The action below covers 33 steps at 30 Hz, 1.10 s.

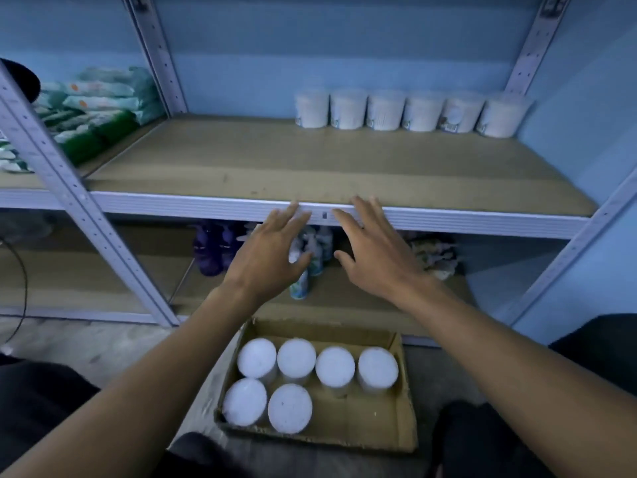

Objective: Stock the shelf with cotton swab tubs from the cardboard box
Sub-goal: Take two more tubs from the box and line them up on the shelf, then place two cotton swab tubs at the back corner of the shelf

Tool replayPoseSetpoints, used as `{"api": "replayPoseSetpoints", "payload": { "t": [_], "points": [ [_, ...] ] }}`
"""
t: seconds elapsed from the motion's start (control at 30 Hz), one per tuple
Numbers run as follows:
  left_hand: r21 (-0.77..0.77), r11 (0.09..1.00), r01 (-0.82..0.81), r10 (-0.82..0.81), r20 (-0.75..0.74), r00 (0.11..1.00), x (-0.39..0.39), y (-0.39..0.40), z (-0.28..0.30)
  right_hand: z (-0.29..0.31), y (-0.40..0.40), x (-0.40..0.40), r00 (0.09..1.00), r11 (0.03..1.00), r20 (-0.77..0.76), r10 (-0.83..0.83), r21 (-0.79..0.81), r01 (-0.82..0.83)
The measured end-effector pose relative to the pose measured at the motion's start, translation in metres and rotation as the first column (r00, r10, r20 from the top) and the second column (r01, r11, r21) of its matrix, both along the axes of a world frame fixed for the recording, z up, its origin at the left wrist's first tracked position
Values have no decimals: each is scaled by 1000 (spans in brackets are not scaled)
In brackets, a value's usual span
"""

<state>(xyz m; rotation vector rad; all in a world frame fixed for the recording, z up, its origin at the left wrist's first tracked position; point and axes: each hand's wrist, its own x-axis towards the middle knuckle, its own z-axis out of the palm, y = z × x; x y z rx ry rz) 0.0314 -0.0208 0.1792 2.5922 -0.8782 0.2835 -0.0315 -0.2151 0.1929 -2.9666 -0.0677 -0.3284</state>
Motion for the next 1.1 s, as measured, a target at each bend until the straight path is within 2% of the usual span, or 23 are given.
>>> {"api": "replayPoseSetpoints", "payload": {
  "t": [0.17,0.4,0.73,1.1],
  "points": [
    [47,999,-16,19,-69,997,-22,0,-37,-34,1,-25,999,1000,-47,-14,21,15],
    [105,994,18,13,-281,960,-34,-7,-92,-81,-9,-42,967,994,-239,-82,49,97],
    [167,979,113,-24,-459,888,-37,-49,-152,-155,-34,-51,864,973,-479,-154,80,218],
    [295,924,245,-13,-614,789,-28,-70,-230,-227,-42,-52,758,951,-629,-173,94,295]
  ]
}}
